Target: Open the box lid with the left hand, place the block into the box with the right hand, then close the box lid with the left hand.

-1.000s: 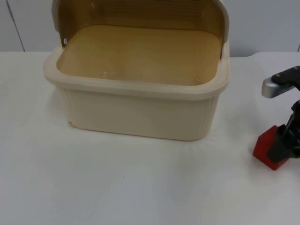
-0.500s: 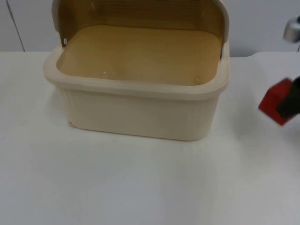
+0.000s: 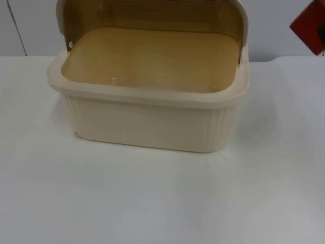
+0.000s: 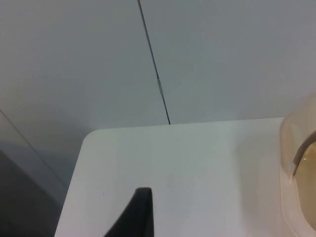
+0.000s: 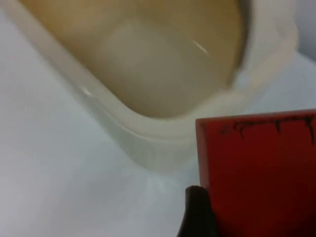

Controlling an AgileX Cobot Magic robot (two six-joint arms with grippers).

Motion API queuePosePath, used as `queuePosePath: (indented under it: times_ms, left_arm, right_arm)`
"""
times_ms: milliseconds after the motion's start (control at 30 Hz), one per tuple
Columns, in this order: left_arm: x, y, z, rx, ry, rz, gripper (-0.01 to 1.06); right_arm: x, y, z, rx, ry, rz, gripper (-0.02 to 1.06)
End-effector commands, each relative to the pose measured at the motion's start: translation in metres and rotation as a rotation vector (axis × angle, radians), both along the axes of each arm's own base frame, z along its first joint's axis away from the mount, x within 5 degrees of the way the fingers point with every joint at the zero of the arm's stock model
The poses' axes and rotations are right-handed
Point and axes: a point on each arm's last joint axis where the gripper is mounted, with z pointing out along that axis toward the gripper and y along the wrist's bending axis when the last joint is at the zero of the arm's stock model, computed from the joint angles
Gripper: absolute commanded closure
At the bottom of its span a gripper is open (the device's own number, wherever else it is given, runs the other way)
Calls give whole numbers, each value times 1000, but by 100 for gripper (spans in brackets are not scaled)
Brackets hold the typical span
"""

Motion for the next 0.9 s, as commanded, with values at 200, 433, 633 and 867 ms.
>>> queuePosePath:
  times_ms: [200,433,633,867]
  left_arm:
    - [0,0,-1,-14,4,5,0]
    - [0,0,-2,-22,6,4,0]
    - [0,0,-1,-18,5,4,0]
    - [0,0,-1,-14,1,4,0]
  right_arm:
    - [-27,49,15,47,-143,183,105]
    - [-16,80,2,144,-158,132,105]
    - [7,95,-31,132,-116,67,105]
    - [40,113,-72,85,-122,9,105]
